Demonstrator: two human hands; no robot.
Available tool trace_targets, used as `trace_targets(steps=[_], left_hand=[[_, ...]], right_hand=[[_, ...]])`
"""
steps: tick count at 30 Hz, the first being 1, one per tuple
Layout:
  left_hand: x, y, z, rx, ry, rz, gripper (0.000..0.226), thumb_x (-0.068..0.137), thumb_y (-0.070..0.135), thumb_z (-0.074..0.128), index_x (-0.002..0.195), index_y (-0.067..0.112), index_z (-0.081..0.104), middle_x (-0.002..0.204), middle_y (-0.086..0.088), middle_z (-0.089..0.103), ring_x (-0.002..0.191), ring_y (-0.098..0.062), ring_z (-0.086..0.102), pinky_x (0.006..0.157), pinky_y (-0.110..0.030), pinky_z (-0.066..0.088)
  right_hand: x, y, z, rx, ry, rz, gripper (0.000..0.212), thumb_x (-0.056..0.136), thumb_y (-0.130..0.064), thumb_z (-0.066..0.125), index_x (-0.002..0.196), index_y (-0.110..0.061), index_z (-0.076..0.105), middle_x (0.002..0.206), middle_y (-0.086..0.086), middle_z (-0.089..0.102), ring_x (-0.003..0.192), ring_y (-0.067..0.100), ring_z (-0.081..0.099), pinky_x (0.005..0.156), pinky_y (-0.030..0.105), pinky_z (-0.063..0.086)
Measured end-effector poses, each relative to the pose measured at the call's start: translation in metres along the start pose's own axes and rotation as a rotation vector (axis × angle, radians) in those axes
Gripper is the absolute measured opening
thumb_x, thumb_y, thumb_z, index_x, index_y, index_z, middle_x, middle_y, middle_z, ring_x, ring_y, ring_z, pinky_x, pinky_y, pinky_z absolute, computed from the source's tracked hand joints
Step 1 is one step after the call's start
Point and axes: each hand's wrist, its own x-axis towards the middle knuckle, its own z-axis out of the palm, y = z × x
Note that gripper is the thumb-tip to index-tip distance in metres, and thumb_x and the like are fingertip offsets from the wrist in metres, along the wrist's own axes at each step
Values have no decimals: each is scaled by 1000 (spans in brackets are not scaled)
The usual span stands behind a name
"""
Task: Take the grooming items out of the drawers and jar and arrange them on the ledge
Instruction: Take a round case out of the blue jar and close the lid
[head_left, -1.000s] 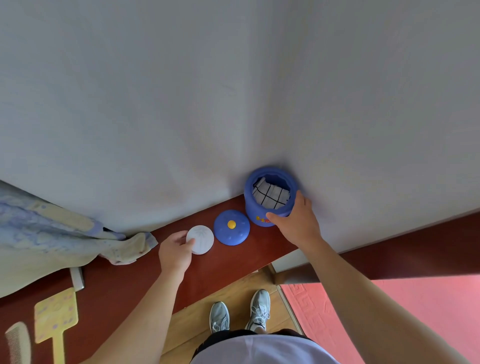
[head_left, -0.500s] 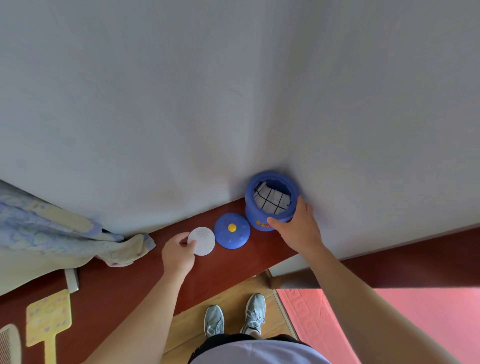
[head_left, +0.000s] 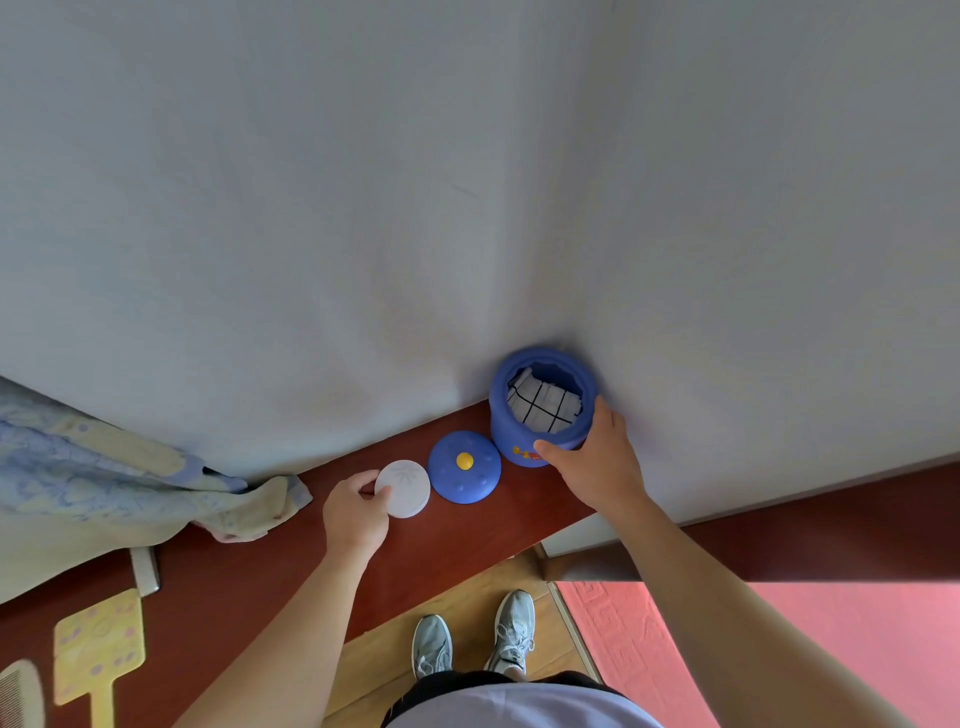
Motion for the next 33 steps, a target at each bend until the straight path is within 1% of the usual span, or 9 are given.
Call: trace_targets(steps=[4, 8, 11, 15, 19, 25, 28, 31, 33], left_hand=[[-1, 7, -4, 23, 5, 3, 22, 85, 6, 68, 106, 6, 74, 88, 4, 65, 95, -26, 63, 80, -30, 43], [3, 18, -6, 95, 2, 31, 38, 83, 14, 67, 120, 11, 69, 107, -3, 65, 97, -20, 60, 84, -29, 44], [2, 43, 1, 125, -42, 145, 37, 83, 15, 67, 119, 15, 68, 110, -1, 64, 102, -19, 60, 89, -30, 46], [3, 71, 21, 234, -187, 321, 35, 86, 24, 71, 121, 20, 67, 102, 6, 59, 93, -14, 58, 80, -28, 46], [4, 84, 42, 353, -257, 373, 27, 91, 25, 65, 118, 20, 68, 105, 3, 59, 91, -16, 56, 73, -25, 38], [10, 86, 60, 501, -322, 404, 31, 91, 21, 61, 122, 19, 65, 119, -3, 57, 101, -23, 61, 75, -29, 41], [13, 86, 64, 537, -318, 420, 23, 90, 16, 60, 111, 15, 69, 113, -5, 57, 99, -27, 62, 72, -30, 40], [12, 89, 63, 565, -325, 441, 11, 87, 13, 59, 90, 10, 70, 93, -3, 51, 87, -27, 60, 64, -30, 36], [12, 90, 61, 533, -322, 442, 9, 85, 13, 62, 86, 9, 70, 88, -2, 50, 79, -24, 56, 63, -31, 38]], right_hand=[[0, 1, 0, 11, 5, -1, 108, 75, -55, 75, 154, -16, 14, 153, 5, 27, 134, 22, 42, 102, 37, 45], [1, 3, 1, 13, 7, -2, 108, 75, -56, 75, 154, -16, 14, 154, 5, 27, 134, 22, 42, 102, 37, 45], [1, 4, 2, 19, 11, -1, 108, 74, -56, 75, 154, -16, 15, 153, 5, 28, 133, 23, 43, 102, 39, 46], [1, 4, 3, 16, 15, -2, 106, 75, -56, 74, 154, -18, 14, 153, 5, 28, 132, 23, 44, 101, 38, 47], [2, 5, 4, 14, 28, -6, 102, 74, -57, 74, 152, -18, 20, 149, 3, 32, 128, 21, 48, 96, 36, 49], [3, 7, 5, 25, 31, -22, 100, 73, -56, 74, 150, -21, 21, 147, 1, 34, 128, 19, 47, 96, 38, 49], [4, 8, 5, 20, 39, -28, 97, 73, -56, 73, 149, -22, 24, 143, 0, 37, 125, 18, 48, 92, 36, 49], [3, 8, 6, 47, 46, -36, 95, 73, -54, 74, 148, -22, 25, 142, -1, 38, 124, 17, 48, 90, 33, 48], [3, 9, 7, 46, 49, -39, 97, 73, -55, 74, 149, -22, 23, 144, -1, 37, 126, 17, 48, 92, 33, 48]])
